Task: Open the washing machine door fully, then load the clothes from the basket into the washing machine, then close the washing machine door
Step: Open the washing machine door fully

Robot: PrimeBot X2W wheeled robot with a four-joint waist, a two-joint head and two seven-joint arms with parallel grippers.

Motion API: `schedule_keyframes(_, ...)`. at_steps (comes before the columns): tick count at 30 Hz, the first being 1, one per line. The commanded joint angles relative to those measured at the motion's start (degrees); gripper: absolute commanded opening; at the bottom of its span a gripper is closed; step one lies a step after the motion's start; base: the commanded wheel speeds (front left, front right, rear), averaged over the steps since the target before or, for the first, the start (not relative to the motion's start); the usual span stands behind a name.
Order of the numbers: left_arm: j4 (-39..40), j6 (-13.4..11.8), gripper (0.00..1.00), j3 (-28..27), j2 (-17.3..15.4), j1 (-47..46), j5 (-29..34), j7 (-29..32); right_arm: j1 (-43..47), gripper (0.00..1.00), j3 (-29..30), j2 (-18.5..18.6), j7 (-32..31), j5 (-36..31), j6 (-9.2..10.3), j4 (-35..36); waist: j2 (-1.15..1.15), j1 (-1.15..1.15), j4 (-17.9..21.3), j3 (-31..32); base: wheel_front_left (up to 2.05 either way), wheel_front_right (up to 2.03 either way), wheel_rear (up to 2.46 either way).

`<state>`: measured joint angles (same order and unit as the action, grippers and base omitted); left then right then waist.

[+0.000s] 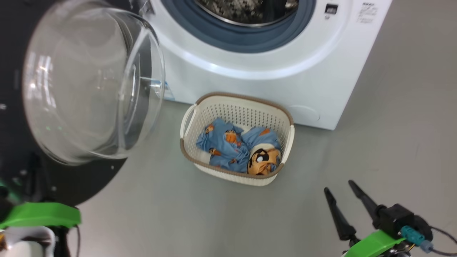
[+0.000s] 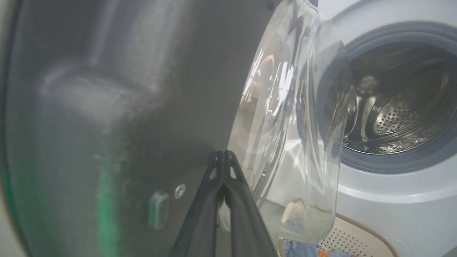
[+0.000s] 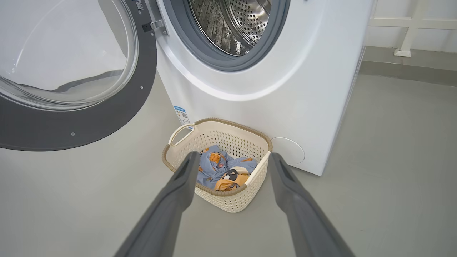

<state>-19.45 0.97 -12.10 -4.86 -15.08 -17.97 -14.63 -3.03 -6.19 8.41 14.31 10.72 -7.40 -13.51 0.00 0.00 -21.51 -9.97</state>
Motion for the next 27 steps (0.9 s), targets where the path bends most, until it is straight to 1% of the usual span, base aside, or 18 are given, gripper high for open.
schedule_keyframes(1, 0.9, -0.3, 0.0, -3.8, -3.1, -2.5, 0.0, -0.4, -1.8, 1.0, -1.1, 0.8, 0.6, -0.3, -0.09, 1.7, 0.0, 0.0, -1.3, -2.1, 0.0, 0.0, 0.0)
schedule_keyframes(5, -0.5, 0.2, 0.0, -8.1, -4.6, -5.0, -0.7, -0.4, -2.0, 1.0, -0.8, 2.1, -0.3, -0.6, -0.09, 2.9, 0.0, 0.0, -1.8, -3.9, 0.0, 0.0, 0.0)
schedule_keyframes(10, -3.1, 1.1, 0.0, -12.1, -6.8, -8.7, -0.9, -0.4, -2.3, 1.0, -0.2, 3.8, -2.0, -1.0, -0.09, 5.1, 0.0, 0.0, -2.2, -6.3, 0.0, 0.0, 0.0)
schedule_keyframes(12, -4.1, 1.5, 0.0, -13.2, -7.1, -10.1, -0.8, -0.4, -2.1, 1.0, 0.1, 4.6, -2.7, -1.2, -0.09, 6.1, 0.0, 0.0, -2.4, -7.0, 0.0, 0.0, 0.0)
schedule_keyframes(19, -7.3, 2.8, 0.0, -15.7, -8.1, -13.8, 0.5, -0.4, -1.2, 1.0, 1.2, 6.5, -5.0, -1.3, -0.09, 9.7, 0.0, 0.0, -2.9, -9.1, 0.0, 0.0, 0.0)
schedule_keyframes(27, -10.0, 3.8, 0.0, -16.8, -8.0, -17.1, 2.0, -0.4, 0.8, 1.0, 3.3, 7.5, -6.9, -1.9, -0.09, 12.9, 0.0, 0.0, -4.0, -11.5, 0.0, 0.0, 0.0)
